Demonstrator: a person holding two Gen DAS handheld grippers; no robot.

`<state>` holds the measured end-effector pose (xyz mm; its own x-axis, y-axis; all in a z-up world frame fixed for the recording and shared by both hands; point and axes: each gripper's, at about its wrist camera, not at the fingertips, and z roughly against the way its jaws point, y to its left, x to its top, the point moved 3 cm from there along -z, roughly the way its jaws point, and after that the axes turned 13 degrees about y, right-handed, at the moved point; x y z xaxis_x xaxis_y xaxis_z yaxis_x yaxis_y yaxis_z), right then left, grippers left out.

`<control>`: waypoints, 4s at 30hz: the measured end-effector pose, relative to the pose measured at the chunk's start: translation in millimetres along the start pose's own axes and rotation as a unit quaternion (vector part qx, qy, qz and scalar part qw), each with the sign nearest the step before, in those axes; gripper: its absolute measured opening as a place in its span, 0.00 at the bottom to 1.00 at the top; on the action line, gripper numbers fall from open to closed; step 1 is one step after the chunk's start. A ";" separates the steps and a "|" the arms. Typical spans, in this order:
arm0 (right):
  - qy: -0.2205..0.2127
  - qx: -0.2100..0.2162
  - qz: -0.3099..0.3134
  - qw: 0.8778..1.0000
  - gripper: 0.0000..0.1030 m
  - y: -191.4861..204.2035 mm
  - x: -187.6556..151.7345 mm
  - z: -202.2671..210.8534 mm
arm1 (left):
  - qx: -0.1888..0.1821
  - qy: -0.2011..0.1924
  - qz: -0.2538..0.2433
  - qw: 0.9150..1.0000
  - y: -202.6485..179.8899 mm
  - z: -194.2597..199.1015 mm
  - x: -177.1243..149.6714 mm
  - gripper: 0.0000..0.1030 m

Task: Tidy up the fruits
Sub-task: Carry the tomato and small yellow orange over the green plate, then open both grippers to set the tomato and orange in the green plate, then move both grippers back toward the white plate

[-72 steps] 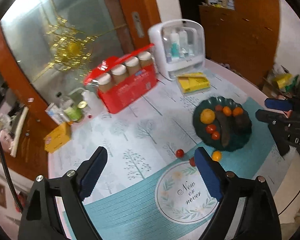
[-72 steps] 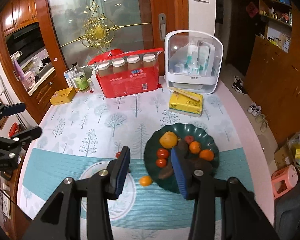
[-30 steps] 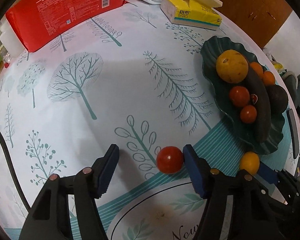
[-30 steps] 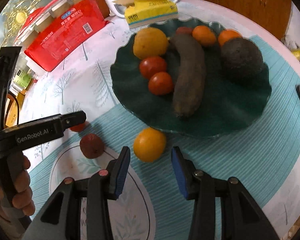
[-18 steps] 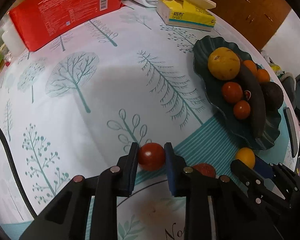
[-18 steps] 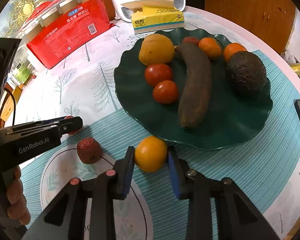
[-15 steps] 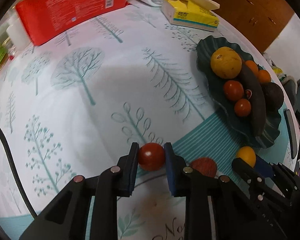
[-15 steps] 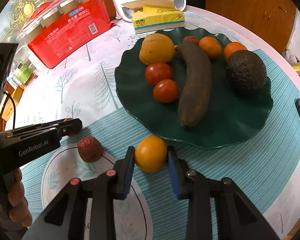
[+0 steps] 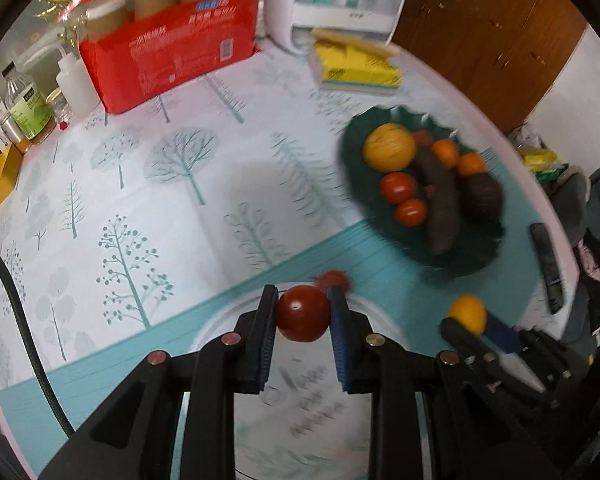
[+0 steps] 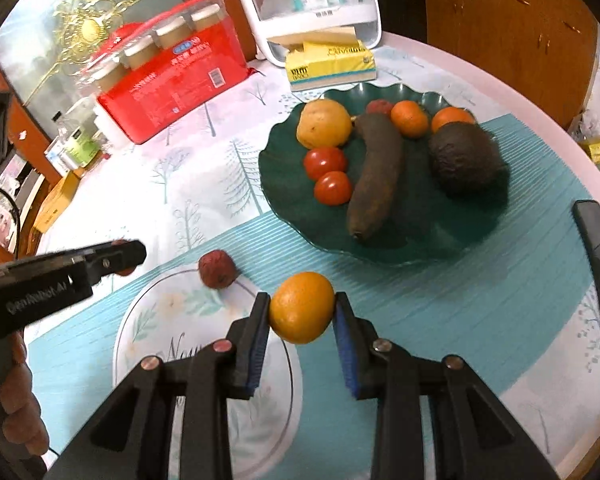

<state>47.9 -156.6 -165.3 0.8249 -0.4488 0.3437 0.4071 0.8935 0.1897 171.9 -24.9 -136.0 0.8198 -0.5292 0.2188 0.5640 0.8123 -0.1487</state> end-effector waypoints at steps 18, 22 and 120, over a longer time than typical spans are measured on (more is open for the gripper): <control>-0.089 0.041 0.107 0.989 0.31 -42.3 97.2 199.9 | -0.035 -0.107 0.069 0.991 -87.9 127.0 35.0 0.23; -0.086 0.043 0.145 0.985 0.31 -51.0 133.8 213.0 | -0.016 -0.125 0.080 0.989 -105.3 137.6 46.9 0.23; 0.021 0.073 0.254 0.964 0.46 10.3 86.0 108.2 | 0.140 -0.109 0.210 0.961 -19.7 117.8 -55.1 0.86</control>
<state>80.5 -187.8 -34.3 0.9201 0.0497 0.3886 -0.1105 0.9846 0.1357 104.0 17.1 -31.5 0.9119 -0.0997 0.3981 0.1132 0.9935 -0.0106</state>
